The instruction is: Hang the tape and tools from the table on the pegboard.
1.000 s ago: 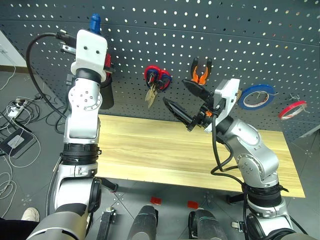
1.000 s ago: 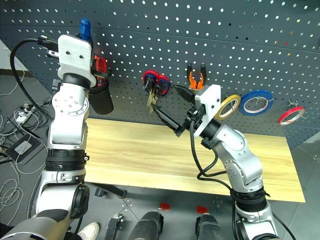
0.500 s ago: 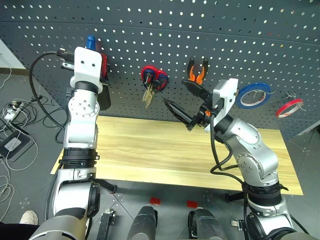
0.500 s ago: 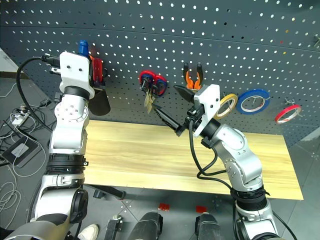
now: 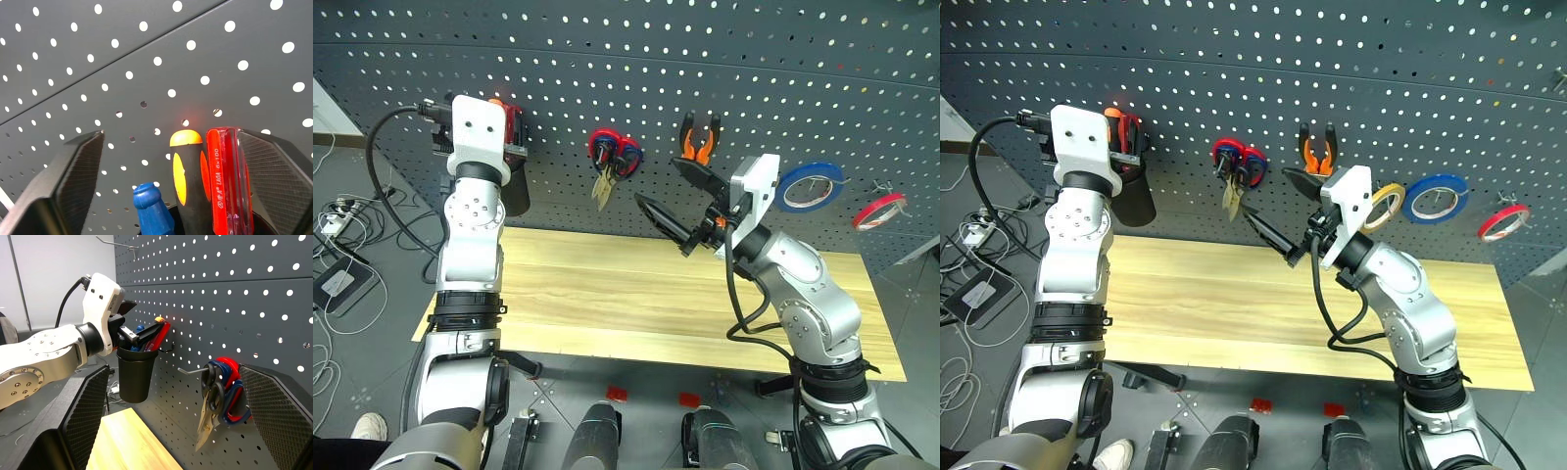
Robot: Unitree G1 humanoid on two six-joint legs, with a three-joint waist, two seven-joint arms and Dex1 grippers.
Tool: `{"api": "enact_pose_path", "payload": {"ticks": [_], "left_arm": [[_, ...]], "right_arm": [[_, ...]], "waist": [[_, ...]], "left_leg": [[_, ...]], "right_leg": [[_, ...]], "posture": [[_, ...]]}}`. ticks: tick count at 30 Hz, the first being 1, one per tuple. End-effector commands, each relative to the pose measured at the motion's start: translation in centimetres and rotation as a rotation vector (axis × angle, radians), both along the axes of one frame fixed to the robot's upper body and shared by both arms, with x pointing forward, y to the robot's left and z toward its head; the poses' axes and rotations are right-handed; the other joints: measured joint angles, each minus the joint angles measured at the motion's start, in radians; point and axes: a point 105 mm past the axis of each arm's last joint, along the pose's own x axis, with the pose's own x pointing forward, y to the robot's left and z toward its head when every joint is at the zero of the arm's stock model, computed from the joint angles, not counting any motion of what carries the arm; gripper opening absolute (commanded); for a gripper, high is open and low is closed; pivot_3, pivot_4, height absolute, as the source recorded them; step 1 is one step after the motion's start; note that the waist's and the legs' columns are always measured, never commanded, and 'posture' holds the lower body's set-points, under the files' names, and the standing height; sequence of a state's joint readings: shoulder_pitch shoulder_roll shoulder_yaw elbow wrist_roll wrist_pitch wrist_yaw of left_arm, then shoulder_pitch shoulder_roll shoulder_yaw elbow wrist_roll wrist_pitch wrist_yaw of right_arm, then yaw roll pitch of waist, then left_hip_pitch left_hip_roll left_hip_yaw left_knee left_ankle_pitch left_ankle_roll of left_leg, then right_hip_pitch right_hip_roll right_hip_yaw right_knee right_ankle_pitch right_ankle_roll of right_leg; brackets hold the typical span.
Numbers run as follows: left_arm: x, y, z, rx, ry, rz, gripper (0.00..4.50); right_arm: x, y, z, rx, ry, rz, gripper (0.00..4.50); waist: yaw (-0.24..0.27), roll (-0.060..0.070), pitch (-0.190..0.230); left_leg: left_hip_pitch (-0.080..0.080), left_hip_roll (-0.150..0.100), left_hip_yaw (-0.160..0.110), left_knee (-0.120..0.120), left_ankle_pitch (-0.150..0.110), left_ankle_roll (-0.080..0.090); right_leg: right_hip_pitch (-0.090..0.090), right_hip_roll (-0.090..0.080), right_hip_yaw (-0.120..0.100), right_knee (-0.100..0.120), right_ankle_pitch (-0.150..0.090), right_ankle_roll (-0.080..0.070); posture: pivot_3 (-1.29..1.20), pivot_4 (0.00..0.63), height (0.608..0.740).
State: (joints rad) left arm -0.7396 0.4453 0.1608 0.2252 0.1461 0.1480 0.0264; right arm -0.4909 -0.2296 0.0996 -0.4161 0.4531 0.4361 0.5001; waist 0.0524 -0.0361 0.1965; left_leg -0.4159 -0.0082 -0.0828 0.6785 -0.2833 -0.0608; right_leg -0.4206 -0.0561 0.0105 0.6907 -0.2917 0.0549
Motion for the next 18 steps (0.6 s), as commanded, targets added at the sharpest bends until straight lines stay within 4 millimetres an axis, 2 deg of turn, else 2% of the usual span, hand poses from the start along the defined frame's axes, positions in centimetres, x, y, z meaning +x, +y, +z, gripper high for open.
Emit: {"api": "enact_pose_path", "payload": {"ticks": [1, 6, 10, 14, 18], "left_arm": [[-1.3, -0.5, 1.1, 0.004, -0.026, -0.032, 4.48], [-3.1, -2.5, 1.8, 0.018, -0.027, -0.105, 4.48], [-4.4, -4.6, 0.7, 0.041, 0.017, -0.171, 4.48], [-5.5, -6.8, -2.0, 0.004, 0.096, -0.242, 4.48], [-6.7, -8.8, -5.0, -0.076, 0.179, -0.312, 4.48]], "right_arm": [[-0.6, -0.6, 1.0, 0.005, -0.048, -0.012, 4.50], [-0.6, -1.9, 0.5, -0.030, -0.050, -0.052, 4.50], [-0.2, -3.7, -0.3, -0.056, -0.035, -0.132, 4.50], [0.3, -5.9, -2.3, -0.110, 0.026, -0.254, 4.50], [-0.1, -7.5, -4.0, -0.133, 0.073, -0.347, 4.50]], "waist": [[-0.002, 0.000, 0.000], [0.000, 0.000, 0.000], [0.001, 0.000, 0.000], [0.001, 0.000, -0.001], [0.001, 0.000, -0.001]], "left_leg": [[0.000, 0.000, 0.000, 0.000, 0.000, 0.000], [0.000, 0.000, -0.001, 0.000, 0.000, 0.000], [0.000, 0.000, 0.000, 0.000, 0.000, 0.000], [0.001, 0.000, 0.001, 0.000, 0.000, 0.000], [0.001, 0.000, 0.002, 0.000, 0.000, 0.000]], "right_leg": [[0.000, 0.000, 0.000, 0.000, 0.000, 0.000], [0.000, 0.000, 0.000, 0.000, 0.000, 0.000], [0.001, 0.000, 0.001, 0.000, 0.000, 0.000], [0.000, 0.000, 0.002, 0.000, 0.000, 0.000], [0.000, 0.000, 0.004, -0.001, 0.000, 0.000]], "posture": [[0.17, 0.169, 0.740], [0.17, 0.167, 0.740], [0.17, 0.158, 0.740], [0.16, 0.148, 0.740], [0.13, 0.143, 0.740]]}}
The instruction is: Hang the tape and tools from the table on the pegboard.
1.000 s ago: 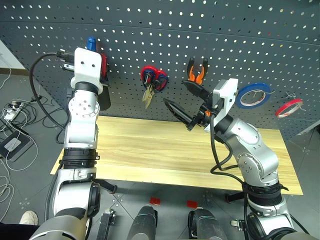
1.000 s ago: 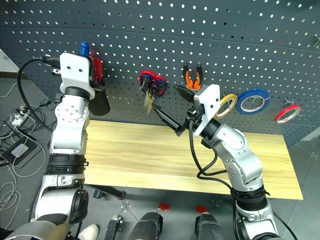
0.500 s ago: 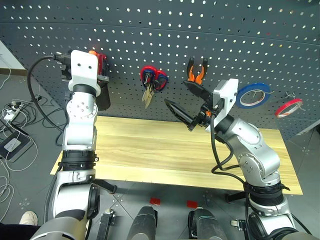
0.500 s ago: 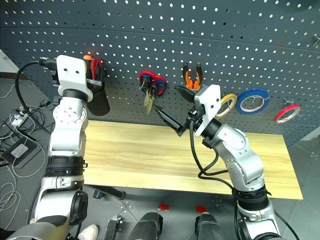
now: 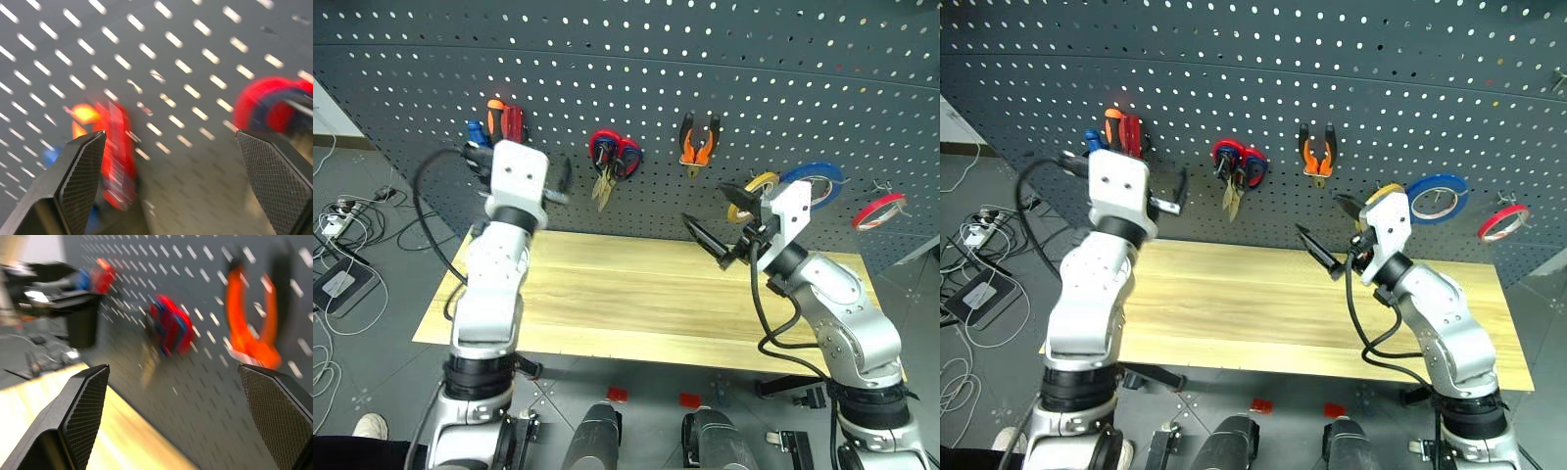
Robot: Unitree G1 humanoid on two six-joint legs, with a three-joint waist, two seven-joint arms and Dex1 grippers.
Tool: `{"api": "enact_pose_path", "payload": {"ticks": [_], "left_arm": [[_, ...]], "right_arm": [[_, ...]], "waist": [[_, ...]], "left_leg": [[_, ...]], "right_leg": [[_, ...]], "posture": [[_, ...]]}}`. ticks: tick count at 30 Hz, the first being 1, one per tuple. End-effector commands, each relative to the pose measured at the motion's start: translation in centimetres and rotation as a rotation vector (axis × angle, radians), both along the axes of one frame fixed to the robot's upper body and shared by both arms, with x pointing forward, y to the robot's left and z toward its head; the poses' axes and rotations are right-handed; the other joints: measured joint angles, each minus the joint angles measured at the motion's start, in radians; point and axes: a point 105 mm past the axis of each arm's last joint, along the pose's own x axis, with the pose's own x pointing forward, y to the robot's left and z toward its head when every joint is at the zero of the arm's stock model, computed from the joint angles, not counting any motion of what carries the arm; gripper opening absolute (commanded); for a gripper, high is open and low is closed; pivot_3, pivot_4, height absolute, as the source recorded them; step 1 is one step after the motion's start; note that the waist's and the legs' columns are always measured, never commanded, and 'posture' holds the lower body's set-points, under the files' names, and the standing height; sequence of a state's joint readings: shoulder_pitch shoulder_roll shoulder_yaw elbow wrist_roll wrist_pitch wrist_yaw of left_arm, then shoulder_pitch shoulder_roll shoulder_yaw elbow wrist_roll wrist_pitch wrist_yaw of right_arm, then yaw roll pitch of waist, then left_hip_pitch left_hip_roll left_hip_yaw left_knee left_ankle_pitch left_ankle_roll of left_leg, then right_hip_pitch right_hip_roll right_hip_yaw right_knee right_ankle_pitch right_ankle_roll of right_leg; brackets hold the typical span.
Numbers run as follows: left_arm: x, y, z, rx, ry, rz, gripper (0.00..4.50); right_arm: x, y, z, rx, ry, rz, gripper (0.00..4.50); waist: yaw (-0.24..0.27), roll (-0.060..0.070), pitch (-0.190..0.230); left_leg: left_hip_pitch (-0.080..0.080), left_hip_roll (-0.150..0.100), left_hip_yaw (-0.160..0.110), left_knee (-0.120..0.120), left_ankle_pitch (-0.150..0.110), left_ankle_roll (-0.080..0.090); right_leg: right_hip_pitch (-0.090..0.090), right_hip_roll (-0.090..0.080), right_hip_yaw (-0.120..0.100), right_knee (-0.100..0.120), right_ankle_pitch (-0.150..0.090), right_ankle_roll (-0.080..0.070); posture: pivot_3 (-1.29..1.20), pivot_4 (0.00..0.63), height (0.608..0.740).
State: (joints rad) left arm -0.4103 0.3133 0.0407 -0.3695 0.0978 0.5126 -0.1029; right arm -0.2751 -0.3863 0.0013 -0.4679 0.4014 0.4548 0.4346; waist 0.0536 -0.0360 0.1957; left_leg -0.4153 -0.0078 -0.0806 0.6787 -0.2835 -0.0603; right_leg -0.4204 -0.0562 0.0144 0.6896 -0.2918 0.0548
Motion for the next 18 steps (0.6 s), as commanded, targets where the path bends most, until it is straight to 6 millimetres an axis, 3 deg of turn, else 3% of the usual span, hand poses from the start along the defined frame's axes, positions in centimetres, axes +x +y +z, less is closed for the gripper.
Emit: {"api": "enact_pose_path", "payload": {"ticks": [1, 4, 7, 14, 18], "left_arm": [[-1.5, -1.9, -0.4, -0.074, 0.008, -0.069, 4.48], [-1.8, -2.6, -5.2, -0.174, 0.171, -0.100, 4.48], [-1.9, -2.5, -8.2, -0.211, 0.280, -0.107, 4.48], [-1.8, -1.2, -13.7, -0.316, 0.455, -0.068, 4.48], [-2.6, -1.8, -15.2, -0.327, 0.500, -0.094, 4.48]], "right_arm": [[-0.9, -1.2, 0.5, -0.022, -0.042, -0.074, 4.50], [-1.1, -2.3, -2.6, -0.090, 0.031, -0.160, 4.50], [-0.7, -4.3, -4.9, -0.106, 0.107, -0.297, 4.50], [-0.7, -8.3, -8.5, -0.086, 0.260, -0.607, 4.50], [-1.5, -9.2, -11.0, -0.066, 0.363, -0.717, 4.50]], "waist": [[0.001, 0.001, -0.001], [0.000, 0.003, -0.018], [-0.002, 0.004, -0.026], [-0.002, 0.013, -0.044], [-0.003, 0.014, -0.058]], "left_leg": [[0.000, 0.000, 0.000, 0.000, 0.000, 0.000], [0.000, 0.000, 0.001, 0.000, 0.000, 0.001], [0.001, 0.000, 0.002, -0.001, -0.001, 0.001], [0.016, 0.000, 0.003, -0.003, -0.003, 0.005], [0.016, 0.000, 0.003, -0.004, -0.003, 0.005]], "right_leg": [[0.000, 0.000, 0.000, 0.000, 0.000, 0.000], [0.000, 0.000, 0.001, 0.000, 0.000, 0.000], [0.001, 0.000, 0.002, -0.002, 0.000, 0.000], [0.017, 0.000, 0.002, -0.009, 0.000, 0.000], [0.016, 0.000, 0.003, -0.009, 0.000, 0.000]], "posture": [[0.13, 0.142, 0.740], [0.11, 0.135, 0.740], [0.10, 0.129, 0.740], [0.09, 0.115, 0.740], [0.09, 0.107, 0.740]]}}
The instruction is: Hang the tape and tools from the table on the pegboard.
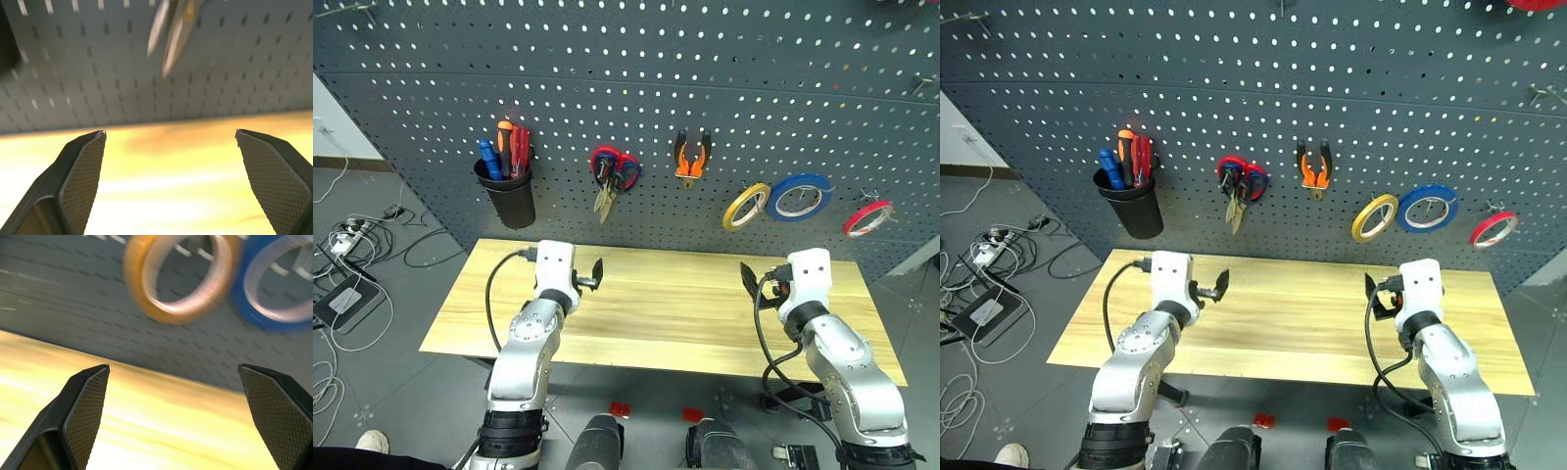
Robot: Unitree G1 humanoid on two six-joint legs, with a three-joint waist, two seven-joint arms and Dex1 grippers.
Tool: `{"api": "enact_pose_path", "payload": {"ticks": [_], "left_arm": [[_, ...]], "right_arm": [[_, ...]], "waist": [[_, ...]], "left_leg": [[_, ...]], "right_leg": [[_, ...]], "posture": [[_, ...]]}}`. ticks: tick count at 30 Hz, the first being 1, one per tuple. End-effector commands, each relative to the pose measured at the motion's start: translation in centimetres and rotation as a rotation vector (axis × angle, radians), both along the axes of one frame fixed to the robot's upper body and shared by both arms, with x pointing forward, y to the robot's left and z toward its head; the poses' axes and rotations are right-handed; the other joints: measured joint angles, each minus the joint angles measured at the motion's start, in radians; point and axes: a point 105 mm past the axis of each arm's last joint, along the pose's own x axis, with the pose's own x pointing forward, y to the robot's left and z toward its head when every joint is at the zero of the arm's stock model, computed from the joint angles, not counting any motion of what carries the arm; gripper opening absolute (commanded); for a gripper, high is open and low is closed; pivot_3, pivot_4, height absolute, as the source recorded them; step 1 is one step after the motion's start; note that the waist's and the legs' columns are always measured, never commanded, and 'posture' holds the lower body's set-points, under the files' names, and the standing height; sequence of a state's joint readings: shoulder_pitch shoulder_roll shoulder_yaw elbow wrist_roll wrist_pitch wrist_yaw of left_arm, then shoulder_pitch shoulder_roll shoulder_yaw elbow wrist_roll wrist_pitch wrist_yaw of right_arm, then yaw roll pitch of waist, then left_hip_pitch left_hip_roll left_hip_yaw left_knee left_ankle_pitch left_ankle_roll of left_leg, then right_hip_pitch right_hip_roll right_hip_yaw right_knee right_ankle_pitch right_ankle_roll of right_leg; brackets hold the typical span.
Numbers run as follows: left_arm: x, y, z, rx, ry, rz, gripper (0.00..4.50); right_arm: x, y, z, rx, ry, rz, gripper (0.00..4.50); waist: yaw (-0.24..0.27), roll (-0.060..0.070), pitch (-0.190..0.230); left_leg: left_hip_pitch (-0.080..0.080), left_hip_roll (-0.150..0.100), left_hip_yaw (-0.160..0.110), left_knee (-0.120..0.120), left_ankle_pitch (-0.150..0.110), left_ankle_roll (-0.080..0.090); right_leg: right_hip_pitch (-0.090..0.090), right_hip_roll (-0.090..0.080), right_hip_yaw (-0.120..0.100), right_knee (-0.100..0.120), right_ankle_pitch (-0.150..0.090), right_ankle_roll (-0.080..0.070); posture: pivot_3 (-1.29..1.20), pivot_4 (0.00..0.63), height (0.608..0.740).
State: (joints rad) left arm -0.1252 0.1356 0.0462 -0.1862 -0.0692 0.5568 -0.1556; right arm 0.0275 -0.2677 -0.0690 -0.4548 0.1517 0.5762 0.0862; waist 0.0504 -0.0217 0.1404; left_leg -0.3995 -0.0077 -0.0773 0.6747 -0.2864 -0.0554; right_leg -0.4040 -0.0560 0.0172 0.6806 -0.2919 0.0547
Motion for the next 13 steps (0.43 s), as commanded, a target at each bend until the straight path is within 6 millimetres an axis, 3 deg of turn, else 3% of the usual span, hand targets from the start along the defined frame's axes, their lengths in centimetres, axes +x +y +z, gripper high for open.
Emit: {"api": "enact_pose_path", "payload": {"ticks": [1, 6, 13], "left_arm": [[-0.6, -0.8, 0.3, -0.014, -0.031, -0.037, 4.48], [-1.8, -0.8, -0.5, -0.013, -0.012, -0.035, 4.48], [-2.8, 0.0, -1.1, -0.008, 0.018, -0.002, 4.48]], "right_arm": [[-0.8, -1.2, -1.6, 0.013, 0.057, -0.114, 4.50], [-1.8, -1.1, -3.7, 0.011, 0.117, -0.152, 4.50], [-2.1, 0.4, -4.0, 0.017, 0.125, -0.104, 4.50]], "waist": [[0.000, 0.001, -0.006], [-0.001, 0.004, -0.017], [-0.003, 0.006, -0.018]], "left_leg": [[0.000, 0.000, 0.000, 0.000, 0.000, 0.000], [0.000, -0.001, 0.001, 0.000, -0.001, 0.001], [0.001, 0.000, 0.001, 0.000, -0.004, 0.006]], "right_leg": [[0.000, 0.000, 0.000, 0.000, 0.000, 0.000], [0.000, 0.000, 0.002, 0.000, 0.000, 0.000], [0.001, 0.000, 0.002, 0.000, 0.000, 0.000]], "posture": [[0.09, 0.105, 0.740], [0.08, 0.110, 0.740], [0.09, 0.132, 0.740]]}}
